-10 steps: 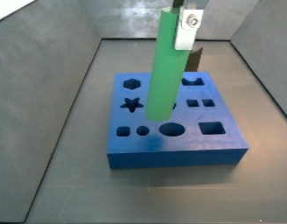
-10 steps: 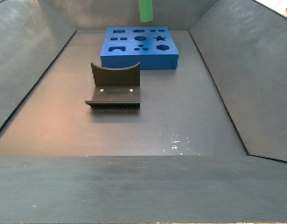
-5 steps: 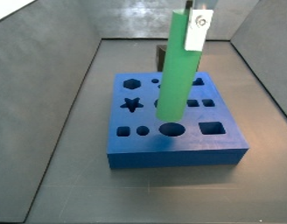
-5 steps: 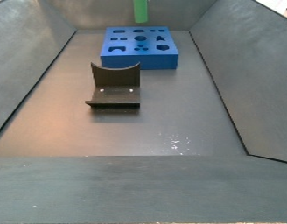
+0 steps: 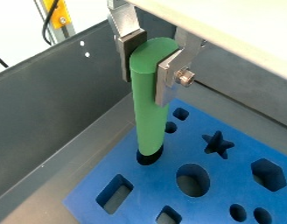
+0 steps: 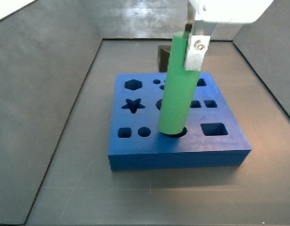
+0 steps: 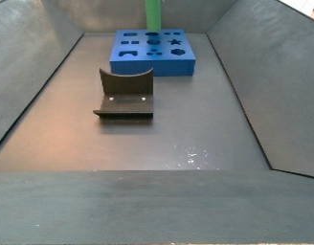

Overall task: Pick up the oval object. Move up. Move to above the board. Insert the oval object.
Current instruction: Insert the oval object.

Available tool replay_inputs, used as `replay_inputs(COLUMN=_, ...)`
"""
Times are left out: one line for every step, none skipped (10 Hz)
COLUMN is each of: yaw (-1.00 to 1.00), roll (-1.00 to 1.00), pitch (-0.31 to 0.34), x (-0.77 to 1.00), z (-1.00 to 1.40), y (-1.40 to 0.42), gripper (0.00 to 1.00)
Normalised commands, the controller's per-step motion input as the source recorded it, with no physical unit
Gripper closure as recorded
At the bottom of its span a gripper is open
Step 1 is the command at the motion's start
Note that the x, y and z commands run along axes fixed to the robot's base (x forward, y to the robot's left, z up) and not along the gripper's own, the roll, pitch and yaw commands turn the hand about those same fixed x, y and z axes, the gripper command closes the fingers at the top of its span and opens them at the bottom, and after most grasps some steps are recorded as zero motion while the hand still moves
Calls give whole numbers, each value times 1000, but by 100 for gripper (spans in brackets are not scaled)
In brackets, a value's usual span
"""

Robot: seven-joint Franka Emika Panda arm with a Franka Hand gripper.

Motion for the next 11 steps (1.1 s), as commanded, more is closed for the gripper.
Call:
replay_inputs(yaw=0, roll=0, pitch=-64, x=43, z=-180, y=0, gripper=100)
replay_inputs(yaw=0, roll=0, pitch=-53, x=91, z=-120, y=6, gripper=100)
replay_inputs(yaw=0, roll=0, pitch=-47, x=103, z=-106, y=17, gripper=100)
replay_inputs(yaw=-9, roll=0, pitch=-46, x=134, z=-71, y=26, gripper=100)
replay_inputs(yaw=-74, roll=0, pitch=-43, x=194, z=-46, y=123, gripper=100)
replay_inputs(yaw=-134, roll=0, pitch=-27, x=140, z=-51, y=151, gripper=100)
replay_inputs(yaw=-131, roll=0, pitch=-16, x=123, z=-111, y=117, gripper=100)
replay_inputs(yaw=-149, roll=13, pitch=-1, x=51, z=-271, y=0, gripper=100)
replay_inputs(yaw=-189, roll=83, pitch=0, x=0, z=-480, y=-194, gripper=100)
replay_inputs(yaw=-274, roll=101, pitch=0, x=-3, z=-483, y=-403, gripper=100)
replay_inputs(yaw=-266, roll=81, pitch=-4, x=0, z=-403, y=-383, gripper=100)
